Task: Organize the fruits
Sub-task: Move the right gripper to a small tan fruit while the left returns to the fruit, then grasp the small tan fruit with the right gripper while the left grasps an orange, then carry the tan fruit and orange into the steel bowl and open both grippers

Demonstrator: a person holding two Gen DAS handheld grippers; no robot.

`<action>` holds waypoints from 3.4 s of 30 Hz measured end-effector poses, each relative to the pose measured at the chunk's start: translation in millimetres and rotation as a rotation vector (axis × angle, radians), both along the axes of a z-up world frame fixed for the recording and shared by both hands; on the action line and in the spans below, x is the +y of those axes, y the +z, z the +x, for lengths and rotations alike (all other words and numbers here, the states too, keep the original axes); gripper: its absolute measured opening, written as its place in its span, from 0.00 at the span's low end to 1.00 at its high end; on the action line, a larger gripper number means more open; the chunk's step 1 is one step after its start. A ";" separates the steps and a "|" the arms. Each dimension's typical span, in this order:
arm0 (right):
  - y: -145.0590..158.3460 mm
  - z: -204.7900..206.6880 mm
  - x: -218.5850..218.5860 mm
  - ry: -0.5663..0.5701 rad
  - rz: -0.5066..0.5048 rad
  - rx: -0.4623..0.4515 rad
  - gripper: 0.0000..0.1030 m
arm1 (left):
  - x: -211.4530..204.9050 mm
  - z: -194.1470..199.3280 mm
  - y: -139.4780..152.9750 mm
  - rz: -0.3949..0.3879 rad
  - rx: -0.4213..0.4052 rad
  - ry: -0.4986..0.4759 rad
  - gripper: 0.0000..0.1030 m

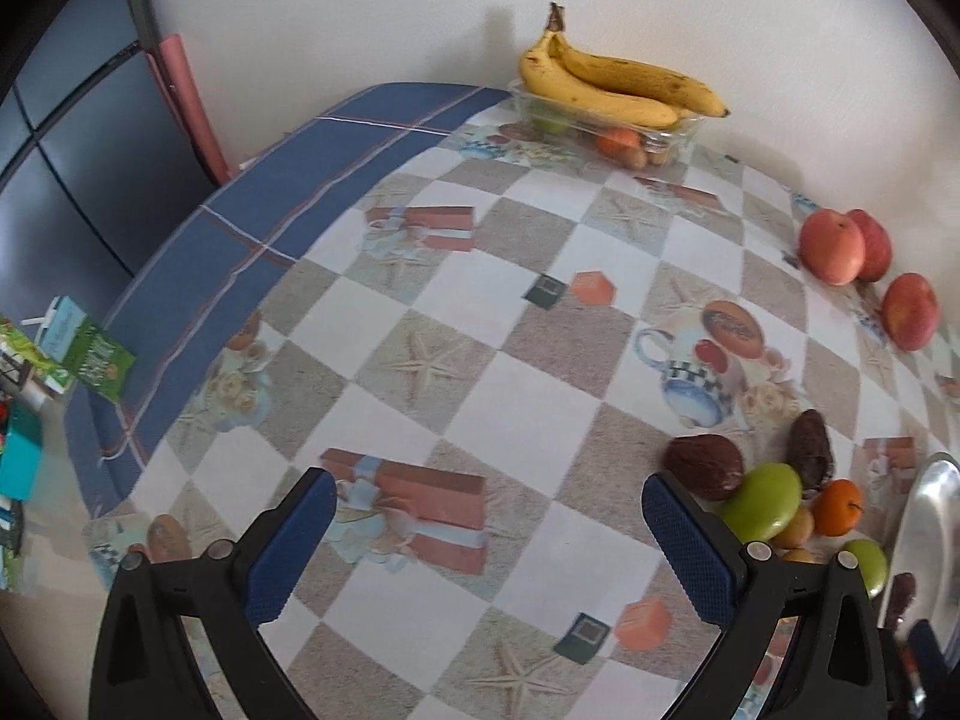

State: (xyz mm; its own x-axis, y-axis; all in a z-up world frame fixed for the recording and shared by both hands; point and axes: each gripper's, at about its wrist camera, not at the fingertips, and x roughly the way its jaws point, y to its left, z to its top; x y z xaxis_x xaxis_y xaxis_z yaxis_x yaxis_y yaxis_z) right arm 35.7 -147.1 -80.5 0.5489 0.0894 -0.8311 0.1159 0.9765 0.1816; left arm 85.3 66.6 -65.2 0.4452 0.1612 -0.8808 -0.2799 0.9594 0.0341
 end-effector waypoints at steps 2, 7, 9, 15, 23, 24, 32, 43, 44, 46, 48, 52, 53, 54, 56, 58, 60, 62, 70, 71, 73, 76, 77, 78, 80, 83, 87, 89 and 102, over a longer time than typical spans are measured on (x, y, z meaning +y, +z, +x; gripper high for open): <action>-1.3 2.8 4.4 0.000 0.011 0.002 1.00 | -3.4 1.2 -0.3 -0.047 0.000 -0.028 1.00; -6.2 11.9 6.1 -0.019 0.029 0.014 0.99 | -10.5 2.9 -2.2 -0.134 0.006 -0.077 1.00; -8.3 15.0 5.5 -0.023 0.044 0.018 0.94 | -11.6 3.6 -5.3 -0.166 0.020 -0.073 1.00; -17.4 25.5 11.2 -0.015 0.069 0.039 0.78 | -24.7 10.0 -14.1 -0.190 0.041 -0.116 0.96; -26.4 39.4 27.0 0.037 0.055 0.053 0.68 | -30.6 19.5 -31.0 -0.240 0.075 -0.123 0.86; -29.3 40.8 26.6 0.036 0.061 0.063 0.66 | -30.0 20.4 -33.0 -0.239 0.079 -0.119 0.85; -41.7 45.4 21.0 0.017 0.075 0.110 0.42 | -29.2 24.7 -41.5 -0.261 0.103 -0.105 0.84; -43.5 46.3 20.4 0.027 0.088 0.124 0.26 | -29.3 23.6 -47.5 -0.306 0.137 -0.095 0.78; -42.4 46.0 19.8 0.027 0.085 0.122 0.26 | -29.2 23.4 -47.1 -0.307 0.137 -0.096 0.78; -40.1 44.3 18.7 0.027 0.078 0.118 0.26 | -29.3 22.2 -45.3 -0.312 0.134 -0.100 0.75; -37.6 41.0 16.9 0.026 0.075 0.118 0.26 | -30.8 20.5 -43.6 -0.320 0.133 -0.108 0.74; -36.3 31.3 12.5 0.014 0.060 0.144 0.26 | -36.4 16.1 -41.6 -0.348 0.142 -0.135 0.64; -36.5 28.2 10.6 0.006 0.057 0.155 0.26 | -37.7 15.2 -41.3 -0.355 0.145 -0.140 0.62; -36.7 25.3 8.4 -0.001 0.056 0.166 0.26 | -39.3 14.2 -41.0 -0.360 0.147 -0.147 0.62; -36.6 19.0 3.8 -0.016 0.059 0.186 0.26 | -43.2 12.5 -39.8 -0.375 0.148 -0.165 0.52; -35.6 12.9 -0.9 -0.030 0.065 0.195 0.26 | -48.0 10.0 -38.2 -0.400 0.152 -0.183 0.47; -34.1 8.9 -4.3 -0.040 0.070 0.199 0.26 | -52.7 8.2 -37.2 -0.425 0.152 -0.201 0.47; -32.2 5.2 -7.3 -0.049 0.073 0.201 0.26 | -57.8 6.6 -35.7 -0.448 0.151 -0.220 0.44; -27.5 -1.9 -14.8 -0.059 0.074 0.194 0.26 | -77.8 3.2 -35.8 -0.477 0.175 -0.287 0.35; -27.4 -2.2 -15.3 -0.061 0.074 0.194 0.26 | -79.8 2.8 -36.4 -0.478 0.179 -0.291 0.35; -27.1 -3.8 -17.3 -0.062 0.075 0.194 0.26 | -83.5 2.1 -36.9 -0.467 0.185 -0.298 0.35; -26.6 -5.2 -20.0 -0.067 0.077 0.193 0.26 | -85.0 0.4 -35.6 -0.443 0.181 -0.303 0.32; -26.1 -5.8 -21.3 -0.070 0.081 0.191 0.26 | -85.2 0.3 -35.5 -0.442 0.181 -0.302 0.32; -25.6 -5.8 -21.6 -0.072 0.084 0.189 0.26 | -85.5 0.2 -35.5 -0.441 0.181 -0.301 0.31; -24.5 -7.0 -23.4 -0.075 0.087 0.184 0.26 | -85.2 0.1 -35.3 -0.438 0.181 -0.301 0.31; -23.5 -8.3 -25.6 -0.081 0.097 0.179 0.26 | -84.4 0.3 -35.2 -0.439 0.179 -0.295 0.30; -21.9 -9.3 -27.8 -0.088 0.109 0.170 0.26 | -81.2 -0.7 -34.6 -0.450 0.177 -0.288 0.30; -19.6 -10.7 -30.1 -0.093 0.124 0.161 0.26 | -78.4 -1.6 -31.7 -0.457 0.166 -0.281 0.30; 1.7 -31.5 -97.5 -0.329 0.092 0.094 0.26 | -111.1 -12.2 0.6 -0.488 0.075 -0.400 0.30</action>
State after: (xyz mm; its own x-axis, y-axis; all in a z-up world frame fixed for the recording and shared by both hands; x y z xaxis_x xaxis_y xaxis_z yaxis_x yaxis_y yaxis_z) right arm 4.2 -244.6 -78.9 0.4819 -0.0029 -0.8762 0.4419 0.8643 0.2402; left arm 73.1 -44.5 -64.5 0.3219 -0.4326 -0.8422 0.0892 0.8994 -0.4279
